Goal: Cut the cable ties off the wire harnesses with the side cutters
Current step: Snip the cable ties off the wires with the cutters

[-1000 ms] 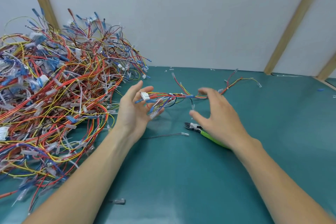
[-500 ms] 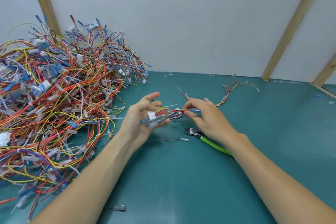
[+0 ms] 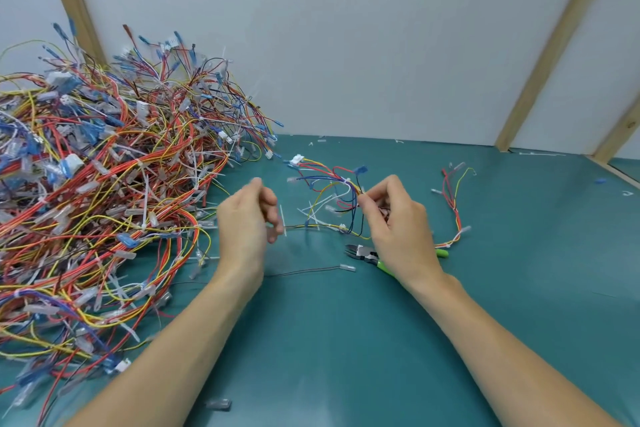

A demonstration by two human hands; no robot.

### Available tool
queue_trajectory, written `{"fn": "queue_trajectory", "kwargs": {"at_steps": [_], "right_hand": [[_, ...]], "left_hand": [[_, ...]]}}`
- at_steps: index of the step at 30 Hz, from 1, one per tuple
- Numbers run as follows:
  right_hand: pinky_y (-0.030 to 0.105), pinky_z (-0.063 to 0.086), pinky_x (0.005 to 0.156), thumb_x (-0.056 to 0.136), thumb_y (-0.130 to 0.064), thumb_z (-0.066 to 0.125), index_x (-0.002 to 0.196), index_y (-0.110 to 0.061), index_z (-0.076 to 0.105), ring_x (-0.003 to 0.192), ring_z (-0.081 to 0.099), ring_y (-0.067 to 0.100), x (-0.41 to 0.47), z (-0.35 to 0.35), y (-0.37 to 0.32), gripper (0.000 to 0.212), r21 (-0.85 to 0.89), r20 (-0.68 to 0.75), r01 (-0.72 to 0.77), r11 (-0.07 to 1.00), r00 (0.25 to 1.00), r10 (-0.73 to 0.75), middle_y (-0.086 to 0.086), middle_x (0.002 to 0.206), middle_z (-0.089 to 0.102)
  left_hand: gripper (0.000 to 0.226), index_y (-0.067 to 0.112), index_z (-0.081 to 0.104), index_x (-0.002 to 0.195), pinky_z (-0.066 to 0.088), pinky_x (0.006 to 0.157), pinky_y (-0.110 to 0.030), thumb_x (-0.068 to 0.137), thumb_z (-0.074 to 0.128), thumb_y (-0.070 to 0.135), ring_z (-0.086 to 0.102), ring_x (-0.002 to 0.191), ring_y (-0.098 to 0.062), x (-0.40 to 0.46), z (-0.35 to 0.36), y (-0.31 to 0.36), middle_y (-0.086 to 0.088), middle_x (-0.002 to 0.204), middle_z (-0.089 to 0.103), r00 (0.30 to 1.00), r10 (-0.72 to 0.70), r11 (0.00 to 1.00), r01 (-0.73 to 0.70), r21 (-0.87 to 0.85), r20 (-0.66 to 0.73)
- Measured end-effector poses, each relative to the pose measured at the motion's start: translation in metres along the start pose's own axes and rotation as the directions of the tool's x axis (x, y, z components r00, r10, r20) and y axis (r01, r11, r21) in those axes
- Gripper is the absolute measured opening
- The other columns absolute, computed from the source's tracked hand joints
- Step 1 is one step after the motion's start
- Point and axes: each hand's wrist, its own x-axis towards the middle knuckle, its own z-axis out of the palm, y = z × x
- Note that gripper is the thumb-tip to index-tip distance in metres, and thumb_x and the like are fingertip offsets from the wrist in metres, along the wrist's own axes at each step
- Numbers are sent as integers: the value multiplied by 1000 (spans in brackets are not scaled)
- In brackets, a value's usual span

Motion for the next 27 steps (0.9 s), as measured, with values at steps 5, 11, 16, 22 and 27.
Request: {"fn": "queue_trajectory", "kwargs": {"at_steps": [5, 11, 16, 22, 27], "right_hand": [[37, 46, 58, 102, -26, 61, 87, -19, 49, 62, 55, 16, -9, 5, -12, 20, -74, 29, 93, 993, 995, -91, -10, 68, 58], [37, 44, 59, 92, -22, 71, 81, -19, 61, 68, 55, 19, -15, 7, -25, 15, -368, 41, 391, 844, 913, -405, -9, 71, 60], [36, 46, 90, 90, -37, 75, 109, -24, 75, 101, 65, 16, -12, 7, -23, 23, -256, 91, 388, 885, 921, -378, -15, 107, 73], [41, 45, 99, 82, -44, 82, 133, -24, 60, 118, 54, 15, -3, -9, -10, 59, -271, 185, 159, 949, 976, -111, -10, 129, 59], [42, 47, 91, 76, -43, 86, 118, -21, 64, 111, 51, 19, -4, -9, -12, 52, -337, 77, 157, 928, 987, -139, -6, 115, 55]], "left_hand": [[22, 25, 76, 87, 44, 44, -23, 95, 64, 41, 68, 64, -14, -28, 19, -11, 1, 80, 77, 904, 63, 957, -176, 232, 424], [36, 15, 67, 79, 44, 41, -24, 77, 73, 51, 68, 62, -13, -29, 17, -9, 0, 76, 75, 956, 32, 972, -98, 212, 292], [17, 14, 65, 79, 48, 45, -23, 93, 70, 24, 69, 68, -13, -19, 10, -7, -2, 79, 74, 962, 39, 989, -75, 126, 271], [16, 11, 72, 97, 48, 54, -20, 99, 60, 21, 59, 69, -9, -7, 2, -9, 9, 82, 70, 959, 16, 1000, -19, 7, 283], [19, 11, 70, 100, 48, 56, -19, 95, 59, 25, 55, 63, -7, -3, 2, -12, 7, 77, 66, 943, 32, 998, -14, -57, 330]]}}
